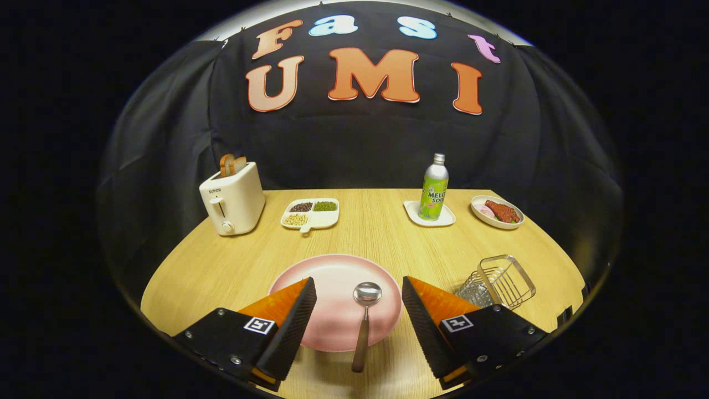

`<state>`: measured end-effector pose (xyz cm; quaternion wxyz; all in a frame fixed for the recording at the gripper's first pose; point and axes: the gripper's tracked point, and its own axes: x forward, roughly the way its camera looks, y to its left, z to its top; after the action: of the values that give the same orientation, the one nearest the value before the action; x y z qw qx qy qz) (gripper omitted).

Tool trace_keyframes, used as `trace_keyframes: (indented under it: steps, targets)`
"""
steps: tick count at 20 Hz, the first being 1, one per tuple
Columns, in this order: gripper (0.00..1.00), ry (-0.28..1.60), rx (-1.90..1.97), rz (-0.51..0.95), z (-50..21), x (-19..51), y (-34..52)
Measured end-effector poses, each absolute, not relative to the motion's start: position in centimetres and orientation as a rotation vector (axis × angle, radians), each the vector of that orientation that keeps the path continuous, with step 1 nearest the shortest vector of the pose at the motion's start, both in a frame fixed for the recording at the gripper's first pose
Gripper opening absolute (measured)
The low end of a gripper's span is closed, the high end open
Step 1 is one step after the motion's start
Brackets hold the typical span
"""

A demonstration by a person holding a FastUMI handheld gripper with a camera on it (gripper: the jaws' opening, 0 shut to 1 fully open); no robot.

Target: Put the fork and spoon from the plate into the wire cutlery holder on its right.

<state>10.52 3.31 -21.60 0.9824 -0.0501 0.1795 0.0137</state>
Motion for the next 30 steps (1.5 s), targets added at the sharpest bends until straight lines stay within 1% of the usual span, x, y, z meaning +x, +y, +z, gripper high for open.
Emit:
trace_keyframes:
  steps: [2, 3, 6, 7, 8, 13, 14, 15, 16, 18, 19, 20, 21, 22, 23, 25, 30]
  targets:
    - [0.92, 0.400, -0.116, 0.021, -23.2, 10.7, 3.1]
    - [0.88, 0.417, -0.118, 0.022, -24.0, 10.8, 3.1]
    - [0.84, 0.470, -0.127, 0.019, -25.9, 11.1, 3.1]
    - [0.78, 0.486, -0.129, 0.019, -26.5, 11.0, 3.2]
    - [0.75, 0.496, -0.134, 0.017, -26.9, 11.2, 3.2]
    - [0.51, 0.547, -0.145, -0.008, -28.7, 11.5, 2.5]
    - [0.50, 0.559, -0.144, -0.012, -29.0, 11.5, 2.4]
    - [0.46, 0.571, -0.141, -0.013, -29.4, 11.5, 2.3]
    - [0.45, 0.580, -0.139, -0.012, -29.6, 11.5, 2.3]
    - [0.38, 0.594, -0.145, -0.014, -30.0, 11.5, 2.2]
    - [0.31, 0.602, -0.146, -0.015, -30.2, 11.7, 2.2]
    - [0.28, 0.611, -0.144, -0.011, -30.5, 11.6, 2.3]
    - [0.21, 0.623, -0.141, -0.012, -30.5, 11.6, 2.4]
    - [0.17, 0.623, -0.128, -0.017, -30.7, 11.8, 2.3]
    - [0.12, 0.635, -0.113, -0.020, -30.6, 11.6, 2.5]
    - [0.05, 0.645, -0.085, -0.021, -30.3, 11.7, 2.5]
    - [0.04, 0.632, -0.065, 0.040, -27.4, 11.2, 3.6]
